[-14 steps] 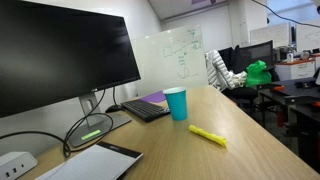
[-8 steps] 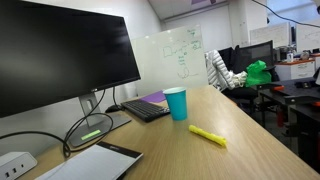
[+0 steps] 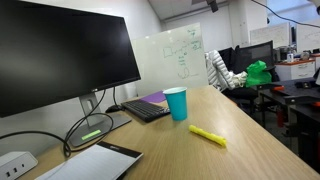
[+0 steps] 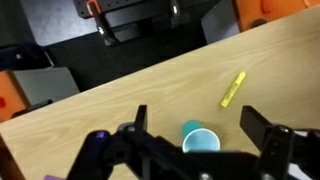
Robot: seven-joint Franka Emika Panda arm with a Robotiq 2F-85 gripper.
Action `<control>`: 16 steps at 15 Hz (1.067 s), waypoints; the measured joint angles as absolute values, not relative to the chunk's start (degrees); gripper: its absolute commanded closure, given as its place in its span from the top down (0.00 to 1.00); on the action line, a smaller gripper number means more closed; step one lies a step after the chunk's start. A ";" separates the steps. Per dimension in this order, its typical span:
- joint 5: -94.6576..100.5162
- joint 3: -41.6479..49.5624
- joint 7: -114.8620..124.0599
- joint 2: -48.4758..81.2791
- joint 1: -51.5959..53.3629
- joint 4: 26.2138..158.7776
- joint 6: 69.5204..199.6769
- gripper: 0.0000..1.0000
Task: Put the highlighter inside the cup
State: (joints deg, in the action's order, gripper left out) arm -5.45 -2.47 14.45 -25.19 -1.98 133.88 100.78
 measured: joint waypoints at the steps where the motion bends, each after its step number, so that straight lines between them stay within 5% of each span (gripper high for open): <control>1: -6.01 -4.88 18.08 -24.65 -1.06 136.28 104.61 1.00; 6: -7.05 -13.13 34.10 -17.36 1.77 145.90 125.58 1.00; 16: -6.58 -13.28 48.11 6.81 6.89 146.15 153.53 1.00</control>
State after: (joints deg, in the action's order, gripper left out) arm -6.58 -13.28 48.11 6.81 6.89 146.15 153.53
